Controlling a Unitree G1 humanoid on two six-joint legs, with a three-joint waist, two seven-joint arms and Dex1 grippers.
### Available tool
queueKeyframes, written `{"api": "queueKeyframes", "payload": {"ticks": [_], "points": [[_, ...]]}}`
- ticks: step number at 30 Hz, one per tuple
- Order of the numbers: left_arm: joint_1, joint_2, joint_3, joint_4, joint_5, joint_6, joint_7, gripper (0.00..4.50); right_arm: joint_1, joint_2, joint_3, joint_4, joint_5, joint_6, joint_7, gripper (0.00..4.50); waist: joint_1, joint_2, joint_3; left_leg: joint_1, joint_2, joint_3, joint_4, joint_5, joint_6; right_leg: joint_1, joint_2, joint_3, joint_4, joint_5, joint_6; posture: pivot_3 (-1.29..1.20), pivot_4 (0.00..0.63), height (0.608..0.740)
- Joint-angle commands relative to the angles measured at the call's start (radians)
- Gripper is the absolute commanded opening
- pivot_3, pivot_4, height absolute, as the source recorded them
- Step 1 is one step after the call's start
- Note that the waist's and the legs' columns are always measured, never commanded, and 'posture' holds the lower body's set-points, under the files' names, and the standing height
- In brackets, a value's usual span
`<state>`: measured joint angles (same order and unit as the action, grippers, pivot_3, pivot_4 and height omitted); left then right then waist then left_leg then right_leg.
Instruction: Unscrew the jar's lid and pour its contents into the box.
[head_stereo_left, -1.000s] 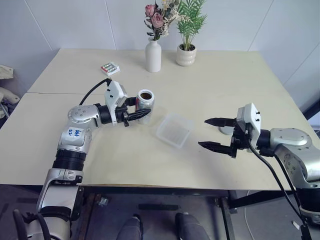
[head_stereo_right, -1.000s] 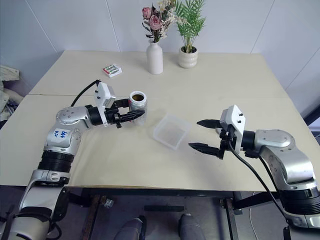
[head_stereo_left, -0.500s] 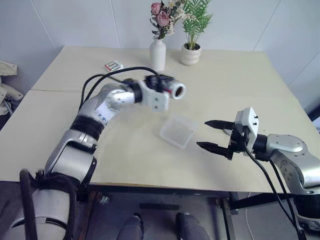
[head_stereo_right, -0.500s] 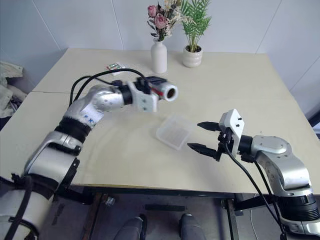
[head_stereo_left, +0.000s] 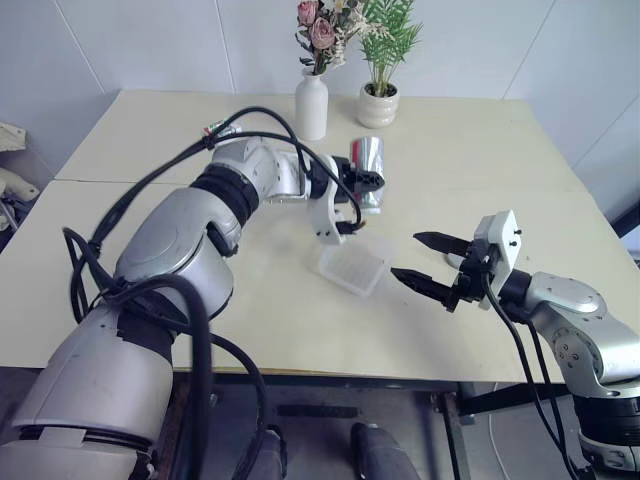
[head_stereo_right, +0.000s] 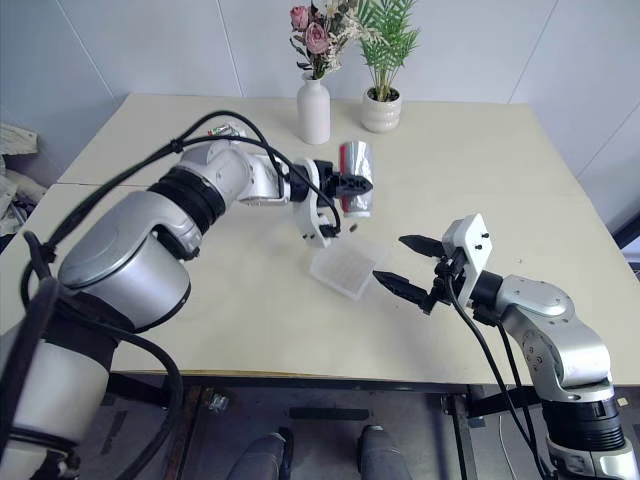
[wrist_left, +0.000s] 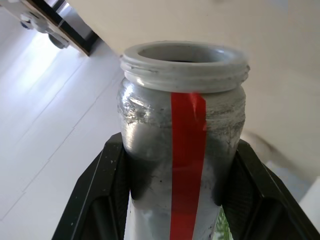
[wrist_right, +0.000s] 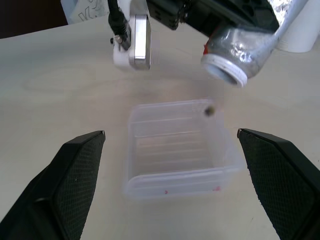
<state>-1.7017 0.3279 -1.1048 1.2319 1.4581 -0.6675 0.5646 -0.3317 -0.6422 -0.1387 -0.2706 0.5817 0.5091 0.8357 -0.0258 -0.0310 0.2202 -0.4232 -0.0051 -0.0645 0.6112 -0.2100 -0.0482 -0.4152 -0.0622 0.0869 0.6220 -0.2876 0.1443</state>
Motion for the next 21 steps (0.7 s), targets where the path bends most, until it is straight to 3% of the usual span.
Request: {"api": "queueKeyframes", "payload": {"ticks": [1,13,17,21], "points": [[-0.046,-0.033,-0.017,0.002,-0.004,-0.005,0.018,2.04,-0.003,0.011,-0.027,-0.022,0.014,-0.021,-0.01,4.47,0.003,0.0,0.0,0.0,0.0,0.0,0.0,0.0,0.0,0.0,0.0,0.0,0.0,0.0,0.0,0.0,0.15,0.74],[-0.032,0.012,0.047,0.027,-0.12,-0.12,-0.088,2.04,-0.018,0.02,-0.015,0.013,0.005,-0.041,0.01,4.47,0.0,0.0,0.0,0.0,0.0,0.001,0.002,-0.001,0.001,0.0,0.0,0.001,0.003,0.0,0.0,0.0,0.15,0.74],[0.049,0.065,0.275,0.07,-0.428,-0.342,-0.318,2.04,-0.022,0.013,-0.017,0.019,0.008,-0.041,0.018,4.47,-0.002,0.0,0.0,0.002,0.0,0.002,0.002,-0.001,0.001,0.0,0.0,0.002,0.004,0.0,0.0,0.0,0.15,0.74],[0.205,0.052,0.688,0.119,-0.958,-0.295,-0.946,2.04,-0.028,0.008,-0.018,0.022,0.014,-0.035,0.027,4.47,-0.001,0.001,-0.001,0.002,0.0,0.004,0.003,0.0,0.001,0.0,-0.001,0.002,0.006,0.0,0.0,0.0,0.15,0.74]]}}
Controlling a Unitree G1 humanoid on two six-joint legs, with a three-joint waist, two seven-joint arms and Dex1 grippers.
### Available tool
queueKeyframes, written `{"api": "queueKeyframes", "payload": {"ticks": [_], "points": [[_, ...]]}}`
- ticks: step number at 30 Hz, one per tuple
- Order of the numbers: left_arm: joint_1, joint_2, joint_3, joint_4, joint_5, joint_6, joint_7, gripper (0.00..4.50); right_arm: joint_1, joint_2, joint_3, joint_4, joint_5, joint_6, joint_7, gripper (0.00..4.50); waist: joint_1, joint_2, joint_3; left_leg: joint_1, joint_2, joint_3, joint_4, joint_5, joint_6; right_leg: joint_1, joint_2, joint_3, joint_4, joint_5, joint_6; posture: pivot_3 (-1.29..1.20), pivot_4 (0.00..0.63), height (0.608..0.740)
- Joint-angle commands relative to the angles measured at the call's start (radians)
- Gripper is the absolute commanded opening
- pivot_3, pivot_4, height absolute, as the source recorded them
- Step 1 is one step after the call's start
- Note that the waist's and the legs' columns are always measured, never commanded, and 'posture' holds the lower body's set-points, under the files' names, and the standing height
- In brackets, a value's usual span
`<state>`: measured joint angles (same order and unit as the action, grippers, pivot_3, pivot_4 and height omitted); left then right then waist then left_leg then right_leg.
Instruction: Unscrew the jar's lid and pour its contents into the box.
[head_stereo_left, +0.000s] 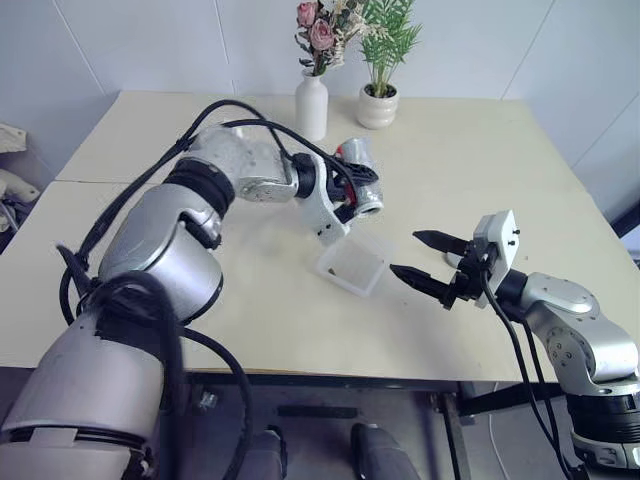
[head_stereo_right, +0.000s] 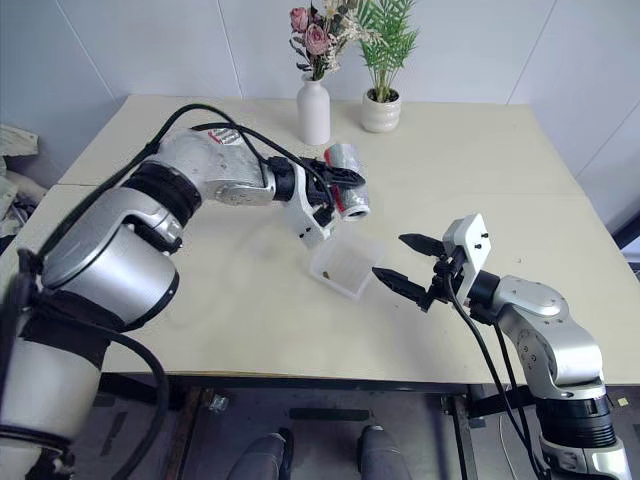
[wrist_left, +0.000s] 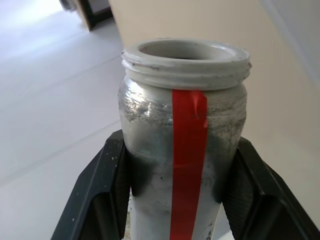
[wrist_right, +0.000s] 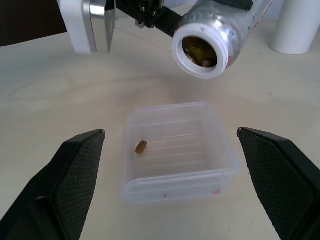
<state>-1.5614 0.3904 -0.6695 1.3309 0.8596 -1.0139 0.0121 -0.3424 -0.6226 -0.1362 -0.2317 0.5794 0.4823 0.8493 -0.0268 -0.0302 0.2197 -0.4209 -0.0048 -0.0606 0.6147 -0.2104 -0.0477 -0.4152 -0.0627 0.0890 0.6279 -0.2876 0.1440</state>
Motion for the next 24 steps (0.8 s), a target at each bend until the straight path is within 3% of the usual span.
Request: {"api": "queueKeyframes", "payload": {"ticks": [1,4,10,13,17,24], "points": [[0.114,-0.017,0.376,-0.015,-0.521,0.154,-0.549,2.04,-0.027,-0.01,-0.022,-0.014,0.024,-0.005,0.018,4.47,-0.001,0.0,0.0,0.0,0.0,0.0,0.001,0.0,0.0,0.0,0.0,0.0,0.0,0.001,-0.001,0.0,0.15,0.74],[0.204,-0.022,0.566,-0.141,-0.778,0.387,-0.794,2.04,-0.047,-0.009,-0.024,-0.009,0.036,0.001,0.03,4.47,-0.003,0.0,0.0,0.0,0.001,0.0,0.003,0.001,0.001,0.0,0.0,0.0,0.002,0.001,-0.002,0.0,0.15,0.74],[0.382,0.01,0.849,-0.387,-1.041,0.829,-0.64,2.04,-0.133,-0.015,0.023,-0.002,0.034,0.007,0.087,4.47,-0.008,0.0,0.0,0.001,0.001,-0.002,0.011,0.001,0.001,0.001,0.001,0.0,0.01,0.001,-0.002,0.0,0.15,0.74],[0.48,0.016,0.923,-0.515,-1.096,0.954,-0.549,2.04,-0.18,-0.009,0.05,0.0,0.03,0.006,0.111,4.47,-0.018,0.0,0.0,0.003,0.001,-0.002,0.014,0.001,0.001,0.001,0.001,0.0,0.016,0.001,-0.002,0.0,0.15,0.74],[0.612,0.048,0.98,-0.591,-1.091,0.979,-0.426,2.04,-0.274,0.026,0.101,0.002,0.032,-0.002,0.139,4.47,-0.017,0.0,0.0,0.008,0.001,-0.003,0.014,0.002,0.0,0.006,0.001,0.0,0.018,0.003,-0.003,0.0,0.15,0.74],[0.755,0.095,1.005,-0.533,-1.042,0.835,-0.302,2.04,-0.344,0.071,0.162,-0.003,0.027,0.001,0.162,4.47,-0.018,-0.001,-0.001,0.011,0.002,-0.002,0.013,0.004,-0.001,0.007,0.001,-0.001,0.017,0.005,-0.005,0.0,0.15,0.74]]}}
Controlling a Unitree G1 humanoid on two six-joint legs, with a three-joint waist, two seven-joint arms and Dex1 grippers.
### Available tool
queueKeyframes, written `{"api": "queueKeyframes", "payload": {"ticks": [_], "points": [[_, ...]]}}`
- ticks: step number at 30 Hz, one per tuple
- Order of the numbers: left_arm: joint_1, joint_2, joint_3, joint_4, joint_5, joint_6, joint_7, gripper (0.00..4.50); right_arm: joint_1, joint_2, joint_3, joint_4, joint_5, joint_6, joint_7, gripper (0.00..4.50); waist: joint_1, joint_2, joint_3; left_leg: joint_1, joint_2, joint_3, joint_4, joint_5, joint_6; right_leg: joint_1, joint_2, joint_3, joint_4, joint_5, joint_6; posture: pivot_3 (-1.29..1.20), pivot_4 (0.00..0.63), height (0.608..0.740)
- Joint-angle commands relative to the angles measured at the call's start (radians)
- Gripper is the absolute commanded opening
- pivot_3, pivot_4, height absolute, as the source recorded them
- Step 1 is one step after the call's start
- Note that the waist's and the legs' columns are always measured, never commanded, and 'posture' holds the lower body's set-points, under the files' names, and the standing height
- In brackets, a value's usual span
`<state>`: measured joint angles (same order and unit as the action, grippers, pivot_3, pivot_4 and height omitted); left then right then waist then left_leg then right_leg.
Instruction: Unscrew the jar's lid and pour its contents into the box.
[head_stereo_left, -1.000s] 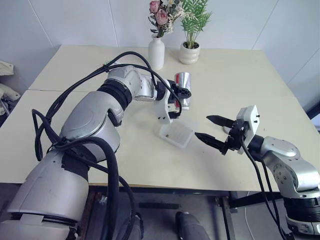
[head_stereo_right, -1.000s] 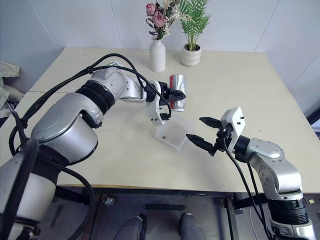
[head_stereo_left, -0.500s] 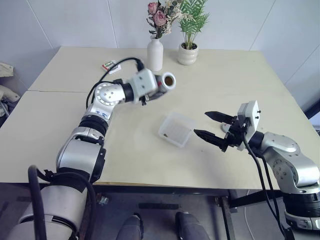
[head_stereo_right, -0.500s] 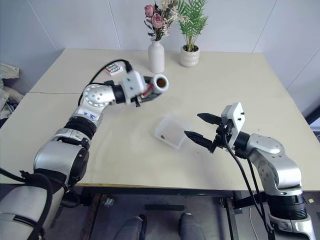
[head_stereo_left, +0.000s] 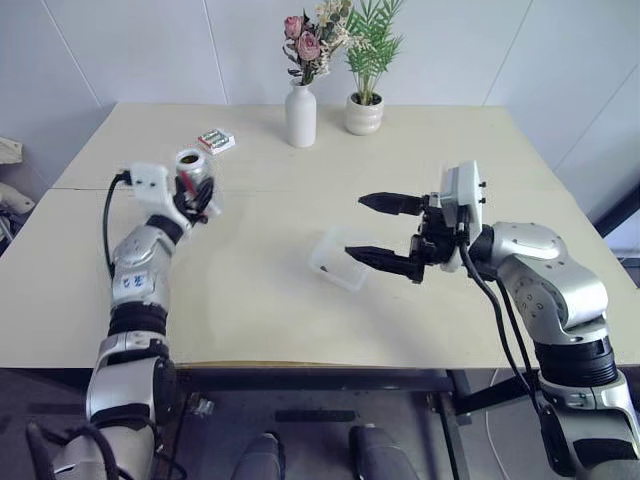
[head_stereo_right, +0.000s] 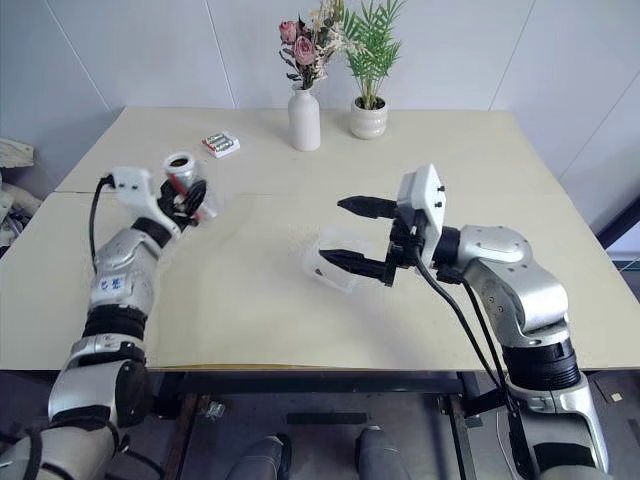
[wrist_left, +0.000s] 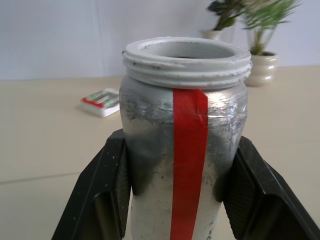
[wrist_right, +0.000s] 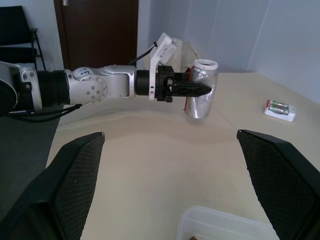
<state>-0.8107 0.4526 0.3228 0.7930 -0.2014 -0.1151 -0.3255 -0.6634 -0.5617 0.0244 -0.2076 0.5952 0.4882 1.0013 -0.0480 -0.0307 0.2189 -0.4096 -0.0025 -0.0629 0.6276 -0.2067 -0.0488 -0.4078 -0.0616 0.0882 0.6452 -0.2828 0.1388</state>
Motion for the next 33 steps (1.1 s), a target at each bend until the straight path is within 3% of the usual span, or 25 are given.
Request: {"api": "queueKeyframes", "payload": {"ticks": [1,15,22,26,33], "points": [[0.011,0.037,0.007,0.017,0.026,-0.083,0.033,2.04,-0.024,0.011,0.003,-0.027,0.012,-0.005,0.011,4.47,0.007,0.0,0.0,0.0,0.0,0.0,0.0,0.0,0.0,0.0,0.0,0.0,0.0,0.0,0.0,0.0,0.15,0.74],[0.028,0.06,0.084,0.19,-0.021,-0.121,0.103,2.04,0.005,-0.005,-0.009,-0.058,0.017,0.025,0.009,4.47,0.017,-0.001,-0.001,0.0,0.0,0.002,-0.002,0.0,0.0,0.0,0.0,0.0,-0.003,0.0,0.0,0.0,0.15,0.74],[0.036,0.068,0.087,0.176,-0.035,-0.118,0.09,4.34,0.005,-0.008,-0.006,-0.053,0.016,0.028,0.015,4.5,0.017,-0.001,-0.001,0.001,0.001,0.003,-0.005,0.0,0.0,0.0,0.0,0.0,-0.004,0.0,-0.001,0.0,0.15,0.74],[0.08,0.078,0.074,0.078,-0.036,-0.103,0.057,4.45,0.008,-0.01,-0.009,-0.055,0.018,0.032,0.02,4.5,0.017,-0.001,-0.001,0.001,0.001,0.003,-0.008,0.0,0.0,0.0,0.0,0.0,-0.008,0.0,-0.001,0.0,0.15,0.74],[0.298,0.154,0.049,-0.3,-0.029,0.031,-0.02,4.45,0.033,-0.017,-0.018,-0.063,0.025,0.032,0.027,4.5,0.015,-0.001,-0.001,0.001,0.002,0.004,-0.015,0.0,-0.001,-0.003,0.0,0.001,-0.01,-0.001,-0.002,0.0,0.15,0.74]]}}
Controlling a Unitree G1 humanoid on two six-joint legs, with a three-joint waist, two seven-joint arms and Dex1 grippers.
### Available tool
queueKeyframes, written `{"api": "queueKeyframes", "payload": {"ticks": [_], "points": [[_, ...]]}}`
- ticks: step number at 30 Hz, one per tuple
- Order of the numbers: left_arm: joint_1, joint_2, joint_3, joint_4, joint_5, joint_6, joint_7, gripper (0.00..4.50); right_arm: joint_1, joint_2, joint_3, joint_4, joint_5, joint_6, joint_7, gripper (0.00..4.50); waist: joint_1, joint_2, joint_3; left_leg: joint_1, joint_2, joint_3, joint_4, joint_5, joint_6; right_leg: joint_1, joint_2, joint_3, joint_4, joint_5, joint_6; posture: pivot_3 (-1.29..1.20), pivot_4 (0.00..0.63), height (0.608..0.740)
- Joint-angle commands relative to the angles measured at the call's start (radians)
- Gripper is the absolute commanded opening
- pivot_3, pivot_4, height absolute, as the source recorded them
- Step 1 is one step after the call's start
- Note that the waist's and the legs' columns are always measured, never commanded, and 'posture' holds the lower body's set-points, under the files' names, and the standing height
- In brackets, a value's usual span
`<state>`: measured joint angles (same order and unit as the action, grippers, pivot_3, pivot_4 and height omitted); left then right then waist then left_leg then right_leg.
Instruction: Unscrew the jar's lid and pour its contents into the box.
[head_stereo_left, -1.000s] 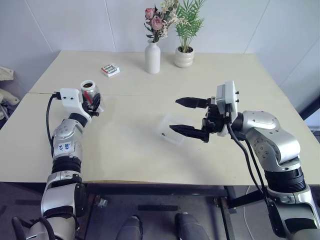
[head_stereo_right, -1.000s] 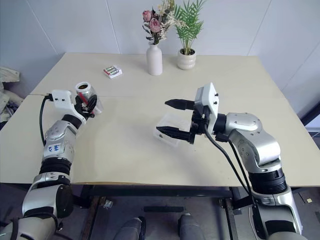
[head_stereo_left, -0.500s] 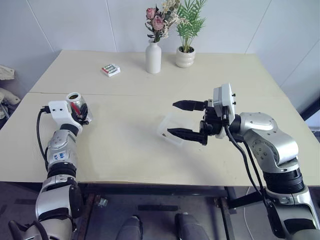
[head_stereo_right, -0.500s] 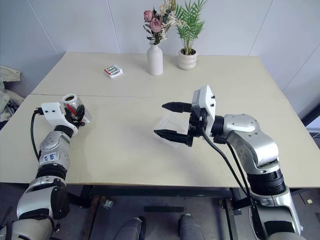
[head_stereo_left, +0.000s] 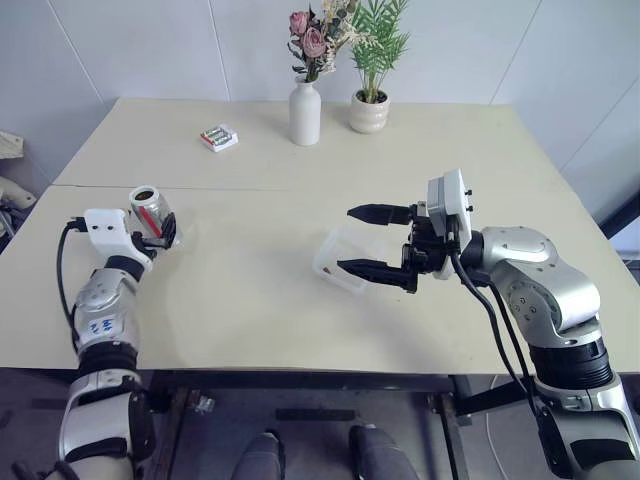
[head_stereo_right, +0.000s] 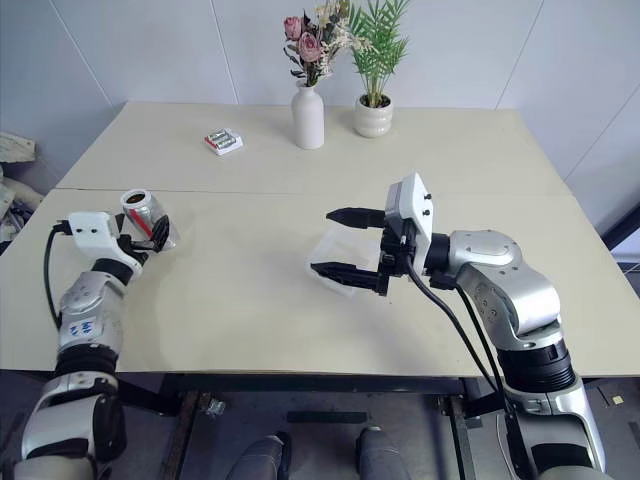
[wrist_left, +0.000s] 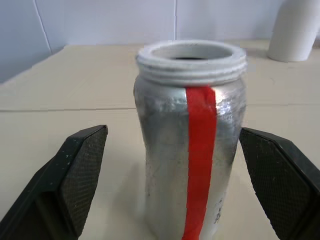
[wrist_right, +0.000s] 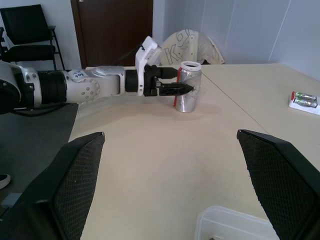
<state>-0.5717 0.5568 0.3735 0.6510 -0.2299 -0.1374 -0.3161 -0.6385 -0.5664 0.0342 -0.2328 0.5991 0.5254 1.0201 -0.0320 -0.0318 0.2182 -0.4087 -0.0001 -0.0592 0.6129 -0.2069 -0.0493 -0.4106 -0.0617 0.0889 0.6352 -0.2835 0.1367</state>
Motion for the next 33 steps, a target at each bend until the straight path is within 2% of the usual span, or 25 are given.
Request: {"api": "queueKeyframes", "payload": {"ticks": [1,9,14,16,17,21,27,29,33], "points": [[0.085,0.063,-0.005,-0.196,0.004,0.075,-0.037,4.45,0.011,-0.014,-0.027,-0.039,0.022,-0.005,0.011,4.5,0.0,0.0,0.0,0.0,0.0,0.0,0.0,0.0,0.0,0.0,0.0,0.0,0.0,0.0,0.0,0.0,0.15,0.74],[0.381,0.104,0.061,-0.556,-0.074,0.264,-0.102,4.45,0.026,-0.041,-0.039,-0.013,0.021,-0.023,0.051,4.5,-0.001,0.0,0.0,0.001,0.002,0.002,-0.002,0.0,0.0,0.002,0.0,0.0,-0.005,0.0,-0.003,0.0,0.15,0.74],[0.529,0.146,0.042,-0.778,-0.188,0.248,-0.349,4.45,0.072,-0.1,-0.072,0.002,-0.01,-0.072,0.086,4.5,0.005,0.0,0.0,0.001,0.004,0.003,-0.005,-0.001,-0.001,0.002,0.0,0.001,-0.011,0.0,-0.007,0.0,0.15,0.74],[0.521,0.165,0.026,-0.802,-0.217,0.22,-0.436,4.45,0.095,-0.125,-0.083,0.003,-0.022,-0.089,0.096,4.5,0.008,0.0,0.0,0.001,0.004,0.003,-0.007,-0.001,-0.001,0.002,-0.001,0.0,-0.013,-0.008,-0.022,0.0,0.15,0.74],[0.509,0.168,0.015,-0.807,-0.217,0.208,-0.458,4.45,0.1,-0.135,-0.089,0.014,-0.026,-0.099,0.106,4.5,0.007,0.0,0.0,0.001,0.004,0.003,-0.007,-0.001,-0.001,0.002,-0.001,0.0,-0.013,-0.008,-0.023,0.0,0.15,0.74],[0.359,0.257,-0.092,-0.744,-0.239,0.115,-0.743,4.45,0.177,-0.194,-0.133,-0.01,-0.041,-0.153,0.131,4.5,0.006,0.0,0.0,0.001,0.004,0.004,-0.008,-0.001,-0.001,0.003,0.0,0.0,-0.015,-0.008,-0.023,0.0,0.15,0.74],[0.253,0.278,-0.121,-0.667,-0.264,0.088,-0.887,4.45,0.22,-0.229,-0.165,-0.047,-0.012,-0.157,0.162,4.5,-0.019,0.001,-0.001,0.003,0.005,0.012,-0.01,-0.002,0.001,0.001,0.002,0.007,-0.014,-0.006,-0.017,0.0,0.15,0.74],[0.257,0.29,-0.12,-0.645,-0.26,0.096,-0.918,4.45,0.229,-0.237,-0.173,-0.048,-0.008,-0.156,0.167,4.5,-0.025,0.001,-0.001,0.003,0.008,0.012,-0.01,-0.002,0.001,0.0,0.004,0.006,-0.013,0.0,-0.005,0.0,0.15,0.74],[0.302,0.283,-0.107,-0.68,-0.263,0.124,-0.897,4.45,0.235,-0.238,-0.182,-0.044,-0.003,-0.154,0.163,4.5,-0.026,0.001,-0.001,0.003,0.012,0.012,-0.009,-0.003,0.0,0.0,0.008,0.007,-0.013,0.0,-0.006,0.0,0.15,0.74]]}}
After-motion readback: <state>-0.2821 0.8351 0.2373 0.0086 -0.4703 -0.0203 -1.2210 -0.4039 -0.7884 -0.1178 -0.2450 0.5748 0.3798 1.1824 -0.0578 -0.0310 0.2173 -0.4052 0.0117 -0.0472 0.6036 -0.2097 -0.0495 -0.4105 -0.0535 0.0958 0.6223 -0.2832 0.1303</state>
